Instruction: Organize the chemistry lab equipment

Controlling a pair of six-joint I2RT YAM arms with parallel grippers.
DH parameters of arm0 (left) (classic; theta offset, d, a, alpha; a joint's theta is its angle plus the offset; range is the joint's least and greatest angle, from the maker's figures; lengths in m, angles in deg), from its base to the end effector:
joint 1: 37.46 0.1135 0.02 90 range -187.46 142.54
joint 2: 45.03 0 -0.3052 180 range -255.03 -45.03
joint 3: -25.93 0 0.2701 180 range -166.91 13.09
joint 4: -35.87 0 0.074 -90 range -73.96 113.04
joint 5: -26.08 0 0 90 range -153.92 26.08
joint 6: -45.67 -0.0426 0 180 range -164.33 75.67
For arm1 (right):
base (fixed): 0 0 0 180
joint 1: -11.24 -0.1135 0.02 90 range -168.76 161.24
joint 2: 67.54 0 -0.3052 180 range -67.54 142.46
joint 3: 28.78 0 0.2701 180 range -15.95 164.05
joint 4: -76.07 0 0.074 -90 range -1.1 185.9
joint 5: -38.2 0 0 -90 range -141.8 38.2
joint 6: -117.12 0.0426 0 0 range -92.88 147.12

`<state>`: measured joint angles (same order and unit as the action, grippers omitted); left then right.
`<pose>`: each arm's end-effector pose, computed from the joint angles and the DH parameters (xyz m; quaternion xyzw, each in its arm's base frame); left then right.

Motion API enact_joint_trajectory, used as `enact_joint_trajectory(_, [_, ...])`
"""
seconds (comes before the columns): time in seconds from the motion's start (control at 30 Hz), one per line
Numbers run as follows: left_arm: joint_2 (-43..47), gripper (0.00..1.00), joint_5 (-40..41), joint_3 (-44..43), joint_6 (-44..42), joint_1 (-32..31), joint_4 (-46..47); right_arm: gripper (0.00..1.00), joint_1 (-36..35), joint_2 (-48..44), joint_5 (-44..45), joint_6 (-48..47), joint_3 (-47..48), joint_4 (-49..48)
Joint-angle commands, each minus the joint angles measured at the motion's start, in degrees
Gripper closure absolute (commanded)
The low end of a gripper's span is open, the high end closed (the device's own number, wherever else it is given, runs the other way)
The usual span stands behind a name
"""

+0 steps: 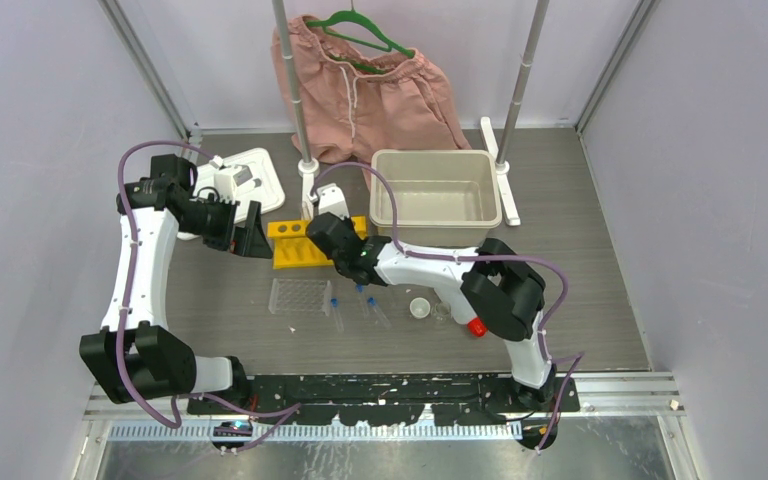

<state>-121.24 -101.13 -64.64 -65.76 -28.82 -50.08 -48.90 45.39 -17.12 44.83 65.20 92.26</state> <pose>0.2441 0.0110 0.3745 0.1549 0.9240 -0.2648 0.2281 0.2618 0.4073 0.2441 -0.1786 0.8395 0.0705 0.5083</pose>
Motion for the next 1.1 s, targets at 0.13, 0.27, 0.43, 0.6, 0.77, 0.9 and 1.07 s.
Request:
enact_joint_trajectory(0.13, [1.75,0.00,-0.39,-0.68,-0.48,0.24,-0.41,0.60,0.15,-1.17,1.82,2.15,0.03,0.55])
enact_joint_trajectory(0.27, [1.89,0.00,-0.38,-1.10,-0.46,0.24,-0.63,0.57,0.50,-2.39,1.49,2.59,-0.76,1.20])
enact_joint_trajectory(0.43, [2.19,0.00,-0.61,-1.33,-0.54,0.27,-1.05,0.57,0.57,-6.28,2.31,2.80,-1.29,3.21])
enact_joint_trajectory(0.6, [2.24,0.00,-0.57,-2.18,-0.76,0.25,-1.82,0.57,0.44,-11.89,1.73,4.91,-3.10,7.84])
enact_joint_trajectory(0.77, [2.46,0.00,-0.99,-2.24,-0.92,0.28,-2.18,0.54,-0.32,-17.18,-0.34,8.89,-6.03,14.98])
enact_joint_trajectory(0.9, [2.83,0.00,-0.94,-2.30,-1.31,0.28,-2.92,0.54,-0.47,-20.27,-3.19,13.83,-8.85,21.88])
enact_joint_trajectory(1.07, [3.93,0.00,-1.00,-2.21,-1.65,0.29,-3.54,0.54,-0.46,-22.13,-4.42,17.85,-15.56,24.51])
